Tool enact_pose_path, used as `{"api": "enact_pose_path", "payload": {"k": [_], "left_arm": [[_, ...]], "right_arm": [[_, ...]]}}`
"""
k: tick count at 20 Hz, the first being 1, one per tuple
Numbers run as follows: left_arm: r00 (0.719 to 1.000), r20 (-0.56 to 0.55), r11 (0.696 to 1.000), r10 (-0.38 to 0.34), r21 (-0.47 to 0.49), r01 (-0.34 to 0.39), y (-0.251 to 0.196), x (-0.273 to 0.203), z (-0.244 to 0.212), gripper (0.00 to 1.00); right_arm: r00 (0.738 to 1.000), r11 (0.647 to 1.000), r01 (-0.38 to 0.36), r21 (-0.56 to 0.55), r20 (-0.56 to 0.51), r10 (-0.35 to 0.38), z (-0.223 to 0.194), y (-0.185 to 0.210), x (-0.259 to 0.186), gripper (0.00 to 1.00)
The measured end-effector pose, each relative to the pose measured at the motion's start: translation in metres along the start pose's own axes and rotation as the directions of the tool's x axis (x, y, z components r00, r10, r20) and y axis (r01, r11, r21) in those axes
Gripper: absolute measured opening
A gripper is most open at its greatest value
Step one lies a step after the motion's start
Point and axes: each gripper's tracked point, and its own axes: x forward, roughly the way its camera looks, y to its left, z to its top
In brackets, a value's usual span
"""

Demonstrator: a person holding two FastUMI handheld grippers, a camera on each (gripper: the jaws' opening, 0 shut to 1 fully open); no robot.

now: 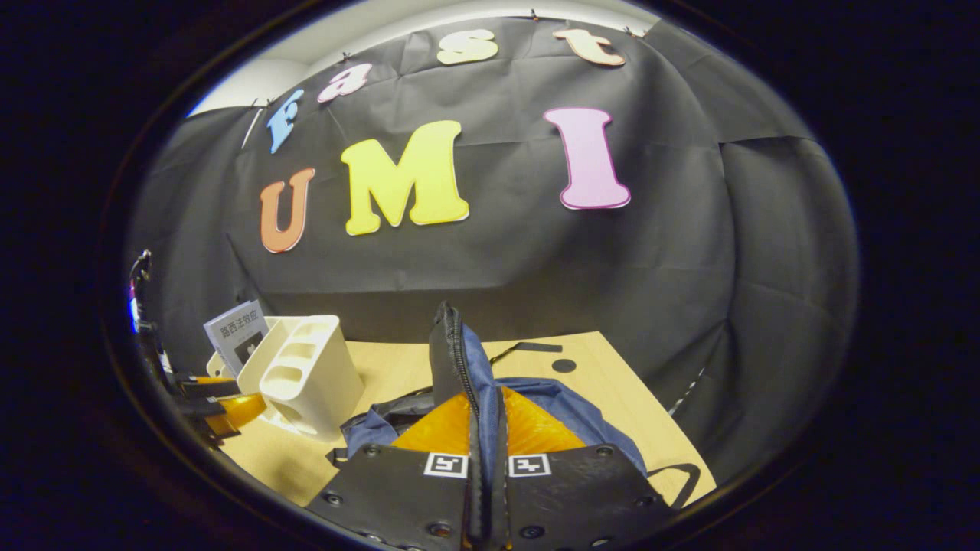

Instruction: Open the schoolbag, grab two books from the bookshelf and put them into the schoolbag.

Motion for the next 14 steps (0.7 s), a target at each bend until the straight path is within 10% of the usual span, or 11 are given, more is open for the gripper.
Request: {"api": "enact_pose_path", "payload": {"k": [1,14], "left_arm": [[1.000,0.009,1.000,0.019,0.006,-0.019,0.011,-0.004,0.006,1.00],[0.979,0.089,0.971,0.181,0.142,-0.193,0.149,-0.015,0.125,0.99]], "right_arm": [[1.000,1.000,-0.001,0.000,-0.002,0.001,0.000,0.000,0.000,0.05],[1.000,1.000,0.002,0.021,0.017,-0.002,0.000,-0.003,-0.008,0.07]]}}
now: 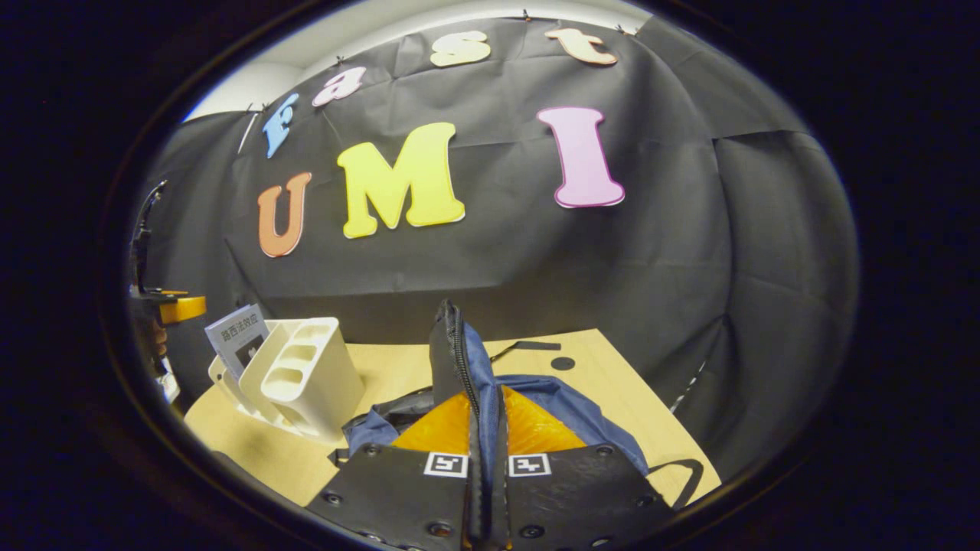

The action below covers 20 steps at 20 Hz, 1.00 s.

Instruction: Open the schoolbag, grab two books from the bookshelf and put them into the schoolbag.

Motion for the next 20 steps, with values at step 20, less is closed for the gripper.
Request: {"api": "enact_pose_path", "payload": {"k": [20], "left_arm": [[0.830,-0.553,0.996,-0.080,-0.076,0.046,0.038,0.127,-0.050,0.99]], "right_arm": [[0.999,0.996,-0.034,-0.087,-0.004,0.034,-0.013,0.012,-0.015,0.05]]}}
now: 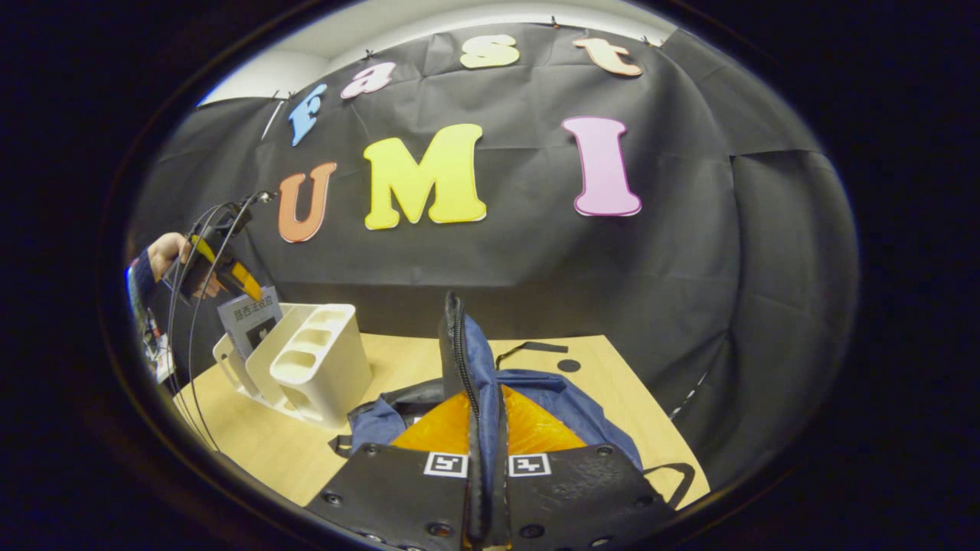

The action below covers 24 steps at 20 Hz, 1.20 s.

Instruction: Open the schoolbag, grab two books from the bookshelf and put them into the schoolbag.

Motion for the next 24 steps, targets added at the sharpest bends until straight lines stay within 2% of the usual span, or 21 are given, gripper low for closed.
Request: {"api": "enact_pose_path", "payload": {"k": [1,4,7,8,9,10,11,12,13,18,21,22,24], "left_arm": [[1.000,-0.023,1.000,0.003,0.007,-0.003,0.000,0.004,-0.003,0.98],[0.993,-0.109,0.999,-0.033,0.018,0.035,-0.007,0.018,-0.015,0.91],[0.984,-0.174,0.999,-0.025,0.022,0.030,-0.005,0.030,-0.023,0.74],[0.980,-0.192,0.999,-0.047,0.014,0.050,-0.007,0.032,-0.026,0.76],[0.977,-0.207,0.998,-0.057,0.005,0.060,-0.009,0.033,-0.029,0.72],[0.973,-0.223,0.998,-0.055,-0.002,0.057,-0.008,0.032,-0.032,0.67],[0.974,-0.222,0.999,-0.053,-0.001,0.054,-0.007,0.028,-0.031,0.55],[0.974,-0.222,0.999,-0.052,-0.006,0.052,-0.008,0.029,-0.032,0.48],[0.973,-0.223,0.999,-0.051,-0.009,0.050,-0.008,0.029,-0.034,0.46],[0.978,-0.198,0.998,-0.067,-0.021,0.064,-0.012,0.017,-0.042,0.45],[0.986,-0.157,0.998,-0.060,-0.008,0.059,-0.011,0.000,-0.044,0.43],[0.988,-0.143,0.998,-0.061,0.002,0.062,-0.010,-0.009,-0.046,0.43],[0.991,-0.111,0.997,-0.078,0.007,0.080,-0.011,-0.025,-0.051,0.43]], "right_arm": [[1.000,1.000,0.000,0.001,-0.002,0.000,-0.002,-0.001,0.001,0.07],[1.000,1.000,-0.007,0.010,-0.011,0.007,-0.005,-0.002,0.003,0.05],[1.000,1.000,-0.014,0.012,-0.008,0.014,-0.005,-0.002,0.003,0.04],[1.000,1.000,-0.016,0.015,-0.007,0.016,-0.005,-0.002,0.004,0.05],[1.000,1.000,-0.018,0.018,-0.010,0.019,-0.006,-0.002,0.004,0.02],[1.000,1.000,-0.019,0.021,-0.011,0.019,-0.007,-0.003,0.006,0.05],[1.000,1.000,-0.020,0.024,-0.013,0.021,-0.008,-0.003,0.006,0.07],[1.000,0.999,-0.021,0.030,-0.016,0.021,-0.010,-0.004,0.007,0.07],[1.000,0.999,-0.020,0.035,-0.021,0.021,-0.011,-0.005,0.007,0.05],[1.000,0.999,-0.012,0.032,-0.026,0.013,-0.015,-0.006,0.008,0.05],[0.999,1.000,-0.009,0.022,-0.032,0.010,-0.018,-0.004,0.005,0.05],[0.999,1.000,-0.008,0.019,-0.036,0.009,-0.020,-0.003,0.005,0.07],[0.999,1.000,-0.007,0.013,-0.041,0.008,-0.024,-0.001,0.005,0.02]]}}
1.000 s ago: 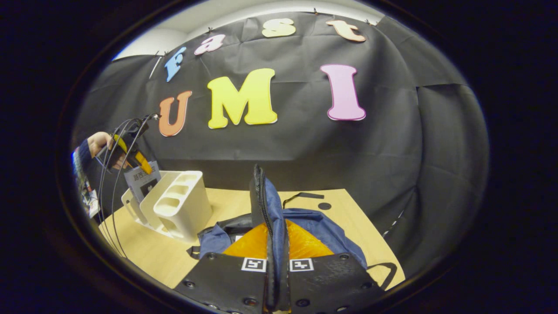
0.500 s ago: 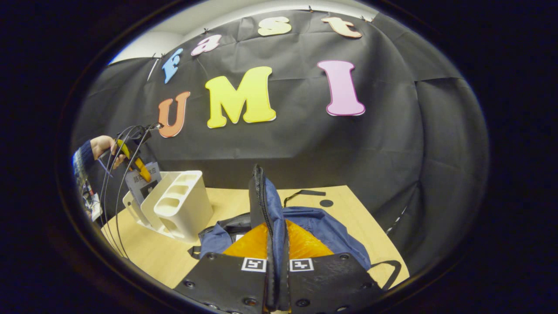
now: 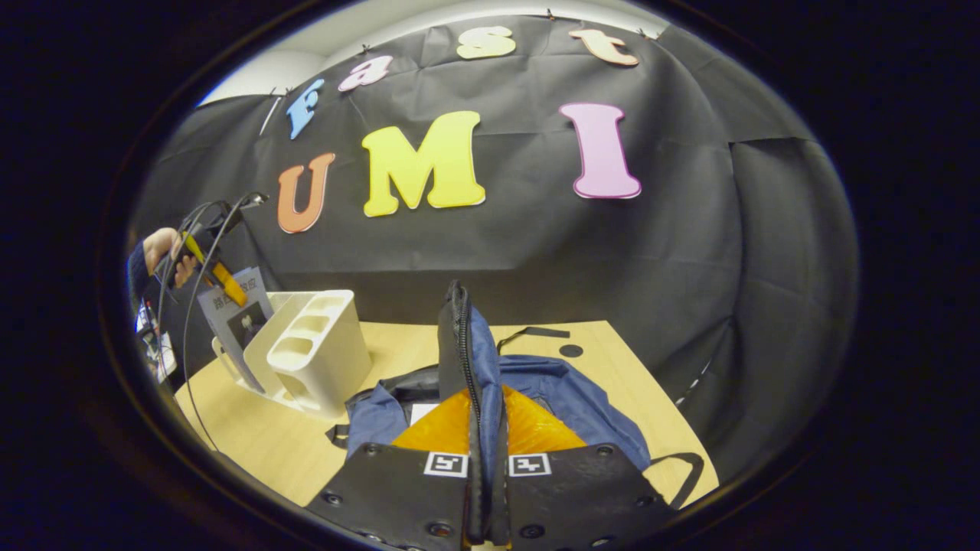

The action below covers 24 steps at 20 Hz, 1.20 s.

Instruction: Open the schoolbag, grab two books from the bookshelf and put them into the schoolbag.

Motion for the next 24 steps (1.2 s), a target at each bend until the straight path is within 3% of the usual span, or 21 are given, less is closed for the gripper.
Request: {"api": "enact_pose_path", "payload": {"k": [4,12,15,19,21,23,24], "left_arm": [[0.998,0.042,0.999,-0.048,-0.008,0.048,-0.007,-0.023,-0.022,0.42],[0.978,0.166,0.973,-0.128,-0.170,0.156,0.015,-0.060,-0.088,0.43],[0.964,0.197,0.938,-0.178,-0.261,0.227,0.015,-0.065,-0.118,0.43],[0.936,0.220,0.863,-0.276,-0.372,0.342,0.003,-0.073,-0.147,0.43],[0.915,0.235,0.826,-0.329,-0.398,0.399,-0.010,-0.079,-0.157,0.43],[0.890,0.257,0.803,-0.376,-0.390,0.451,-0.025,-0.083,-0.159,0.43],[0.881,0.267,0.795,-0.390,-0.386,0.469,-0.033,-0.086,-0.158,0.43]], "right_arm": [[1.000,1.000,0.007,-0.001,-0.009,-0.007,-0.004,0.006,-0.001,0.05],[1.000,1.000,0.010,0.002,-0.025,-0.010,-0.010,0.013,0.001,0.05],[1.000,1.000,0.015,-0.008,-0.027,-0.015,-0.009,0.015,0.001,0.02],[0.999,1.000,0.023,-0.006,-0.033,-0.024,-0.011,0.012,0.002,0.02],[0.999,1.000,0.020,-0.001,-0.040,-0.020,-0.013,0.012,0.005,0.02],[0.998,1.000,0.024,-0.014,-0.050,-0.025,-0.015,0.013,0.006,0.07],[0.999,0.999,0.026,-0.020,-0.044,-0.026,-0.012,0.013,0.007,0.05]]}}
